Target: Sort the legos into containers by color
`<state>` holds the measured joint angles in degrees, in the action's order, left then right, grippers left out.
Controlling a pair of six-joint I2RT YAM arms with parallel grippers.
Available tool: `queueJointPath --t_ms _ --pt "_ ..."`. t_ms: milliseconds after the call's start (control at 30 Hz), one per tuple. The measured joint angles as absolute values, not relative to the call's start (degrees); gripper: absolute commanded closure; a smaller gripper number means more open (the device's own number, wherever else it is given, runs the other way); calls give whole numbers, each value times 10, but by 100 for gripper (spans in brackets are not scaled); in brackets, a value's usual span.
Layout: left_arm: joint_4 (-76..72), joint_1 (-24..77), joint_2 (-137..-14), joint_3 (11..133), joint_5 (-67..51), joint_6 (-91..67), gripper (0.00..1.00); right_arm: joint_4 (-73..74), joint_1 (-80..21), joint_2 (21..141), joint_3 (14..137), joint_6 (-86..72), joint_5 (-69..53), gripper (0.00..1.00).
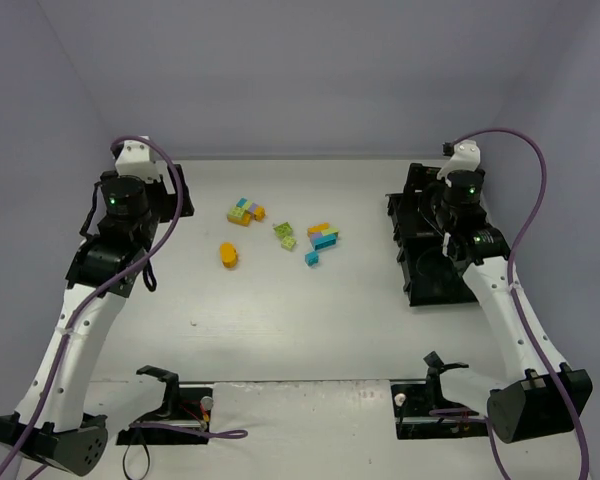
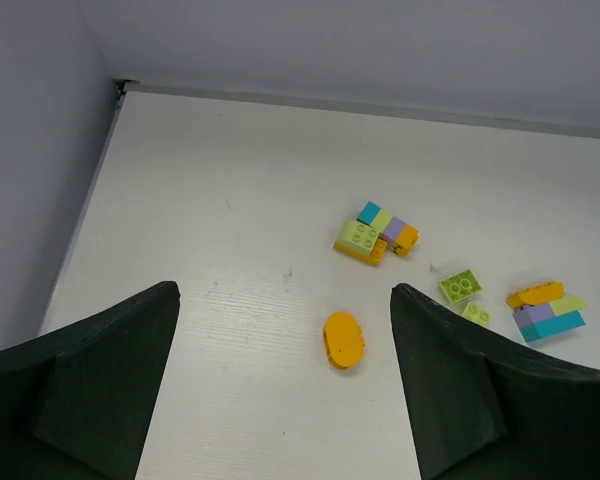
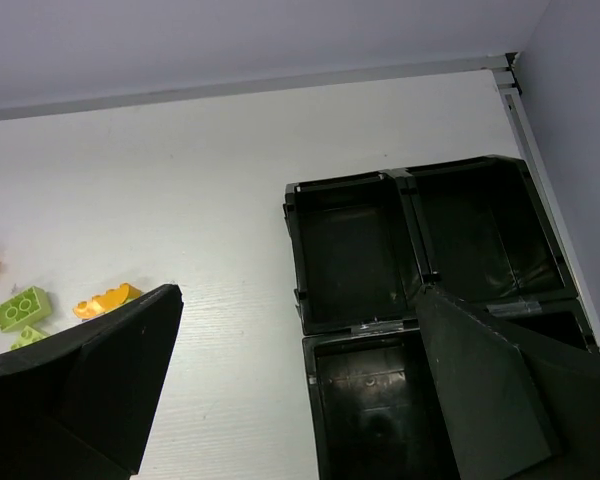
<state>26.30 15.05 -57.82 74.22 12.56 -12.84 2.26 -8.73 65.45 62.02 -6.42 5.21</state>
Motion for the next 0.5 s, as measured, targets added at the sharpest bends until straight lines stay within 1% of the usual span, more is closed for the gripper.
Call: queueJointPath --t_ms 167,333,400,433,500 --pt "263 150 -589 742 118 -128 20 21 -87 660 624 -61 40 0" --pt "262 150 -597 736 112 -131 20 21 -96 700 639 -62 4 1" --pt "263 150 -602 734 108 -136 20 22 -118 728 654 -61 3 8" --pt "263 150 -605 734 107 -138 20 23 -136 745 664 -59 11 14" --pt "263 150 -612 734 104 -143 20 22 -187 784 683 -59 23 15"
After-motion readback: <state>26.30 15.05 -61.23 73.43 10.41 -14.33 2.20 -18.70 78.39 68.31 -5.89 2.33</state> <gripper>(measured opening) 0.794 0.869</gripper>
